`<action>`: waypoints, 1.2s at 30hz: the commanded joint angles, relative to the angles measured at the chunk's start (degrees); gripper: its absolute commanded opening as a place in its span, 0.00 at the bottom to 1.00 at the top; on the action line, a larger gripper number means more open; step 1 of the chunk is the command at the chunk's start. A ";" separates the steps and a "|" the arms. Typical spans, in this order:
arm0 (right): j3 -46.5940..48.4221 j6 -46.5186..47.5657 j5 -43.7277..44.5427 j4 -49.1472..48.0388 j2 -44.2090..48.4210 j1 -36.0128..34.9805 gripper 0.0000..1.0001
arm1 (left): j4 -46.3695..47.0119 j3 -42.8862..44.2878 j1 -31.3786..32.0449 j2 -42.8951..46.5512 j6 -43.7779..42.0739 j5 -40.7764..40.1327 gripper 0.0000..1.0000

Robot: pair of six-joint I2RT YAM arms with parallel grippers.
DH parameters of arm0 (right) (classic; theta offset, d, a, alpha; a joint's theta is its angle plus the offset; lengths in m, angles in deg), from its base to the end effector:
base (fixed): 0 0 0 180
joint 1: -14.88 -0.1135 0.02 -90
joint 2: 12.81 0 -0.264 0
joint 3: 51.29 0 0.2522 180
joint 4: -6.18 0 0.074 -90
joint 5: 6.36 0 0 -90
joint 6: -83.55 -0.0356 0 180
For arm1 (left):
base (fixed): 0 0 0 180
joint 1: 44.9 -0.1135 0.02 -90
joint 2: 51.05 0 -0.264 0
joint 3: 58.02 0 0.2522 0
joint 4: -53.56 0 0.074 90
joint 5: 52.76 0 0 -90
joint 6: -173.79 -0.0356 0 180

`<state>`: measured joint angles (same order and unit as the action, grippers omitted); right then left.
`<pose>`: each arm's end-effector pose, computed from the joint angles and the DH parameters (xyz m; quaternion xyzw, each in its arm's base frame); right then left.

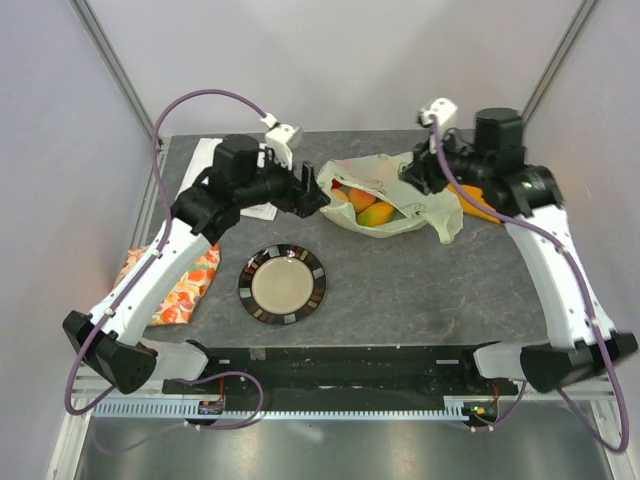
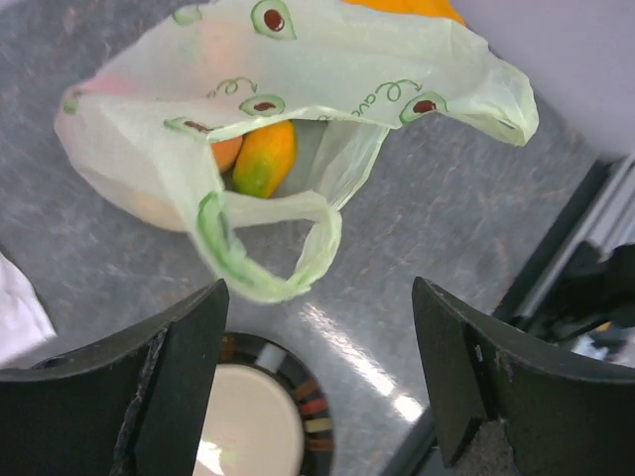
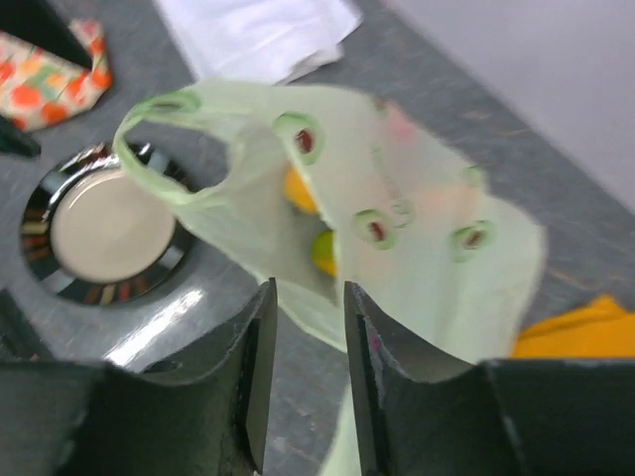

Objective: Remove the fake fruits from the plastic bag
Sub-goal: Adjust the plastic bag at the center of the board.

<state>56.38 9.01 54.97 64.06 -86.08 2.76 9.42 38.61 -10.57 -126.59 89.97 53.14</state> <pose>0.2395 0.0689 0.4669 -0.3250 0.7544 0.1915 0.5372 0.2331 -0.1710 0.4175 0.2749 0.7828 -0.2974 0.4726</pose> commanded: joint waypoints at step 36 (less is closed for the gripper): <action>3.90 -2.72 24.52 -9.75 -38.42 -8.36 0.00 | 9.98 -2.63 -12.88 -10.23 21.51 30.59 0.02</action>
<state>52.03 7.98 68.15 61.06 -120.36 -6.37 17.56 35.99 -22.81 -140.08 114.32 81.23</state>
